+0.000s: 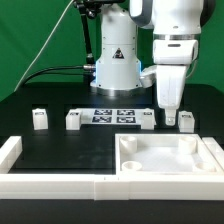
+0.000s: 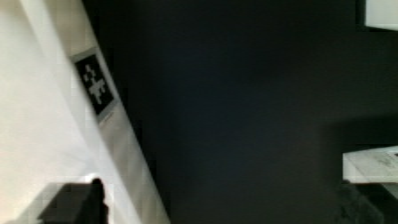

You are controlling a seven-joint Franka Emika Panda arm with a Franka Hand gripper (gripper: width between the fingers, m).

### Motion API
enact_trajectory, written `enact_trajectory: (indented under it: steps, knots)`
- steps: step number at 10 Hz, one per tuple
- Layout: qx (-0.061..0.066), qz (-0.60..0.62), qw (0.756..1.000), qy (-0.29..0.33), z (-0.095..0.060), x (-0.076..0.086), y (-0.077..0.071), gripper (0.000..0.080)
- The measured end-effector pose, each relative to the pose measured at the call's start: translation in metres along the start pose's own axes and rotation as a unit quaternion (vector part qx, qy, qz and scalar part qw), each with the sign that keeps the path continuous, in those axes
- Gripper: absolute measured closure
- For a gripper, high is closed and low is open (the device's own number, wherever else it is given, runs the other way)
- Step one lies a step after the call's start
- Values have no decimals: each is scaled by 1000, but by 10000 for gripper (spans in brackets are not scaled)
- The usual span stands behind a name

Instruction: Assemble one leg

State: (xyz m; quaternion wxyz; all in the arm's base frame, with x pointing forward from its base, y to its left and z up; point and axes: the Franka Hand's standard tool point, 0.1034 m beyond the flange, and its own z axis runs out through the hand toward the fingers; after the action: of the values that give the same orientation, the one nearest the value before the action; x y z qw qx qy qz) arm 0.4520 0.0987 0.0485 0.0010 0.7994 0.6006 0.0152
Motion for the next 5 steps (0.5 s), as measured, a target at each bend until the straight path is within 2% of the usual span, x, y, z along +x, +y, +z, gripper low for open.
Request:
enact_trajectory:
  steps: [3, 4, 5]
  knots:
    - [3, 167, 986, 3, 0, 1, -1, 151]
    - [4, 218, 976, 4, 0, 2, -1, 151]
    - [3, 304, 953, 11, 1, 5, -8, 151]
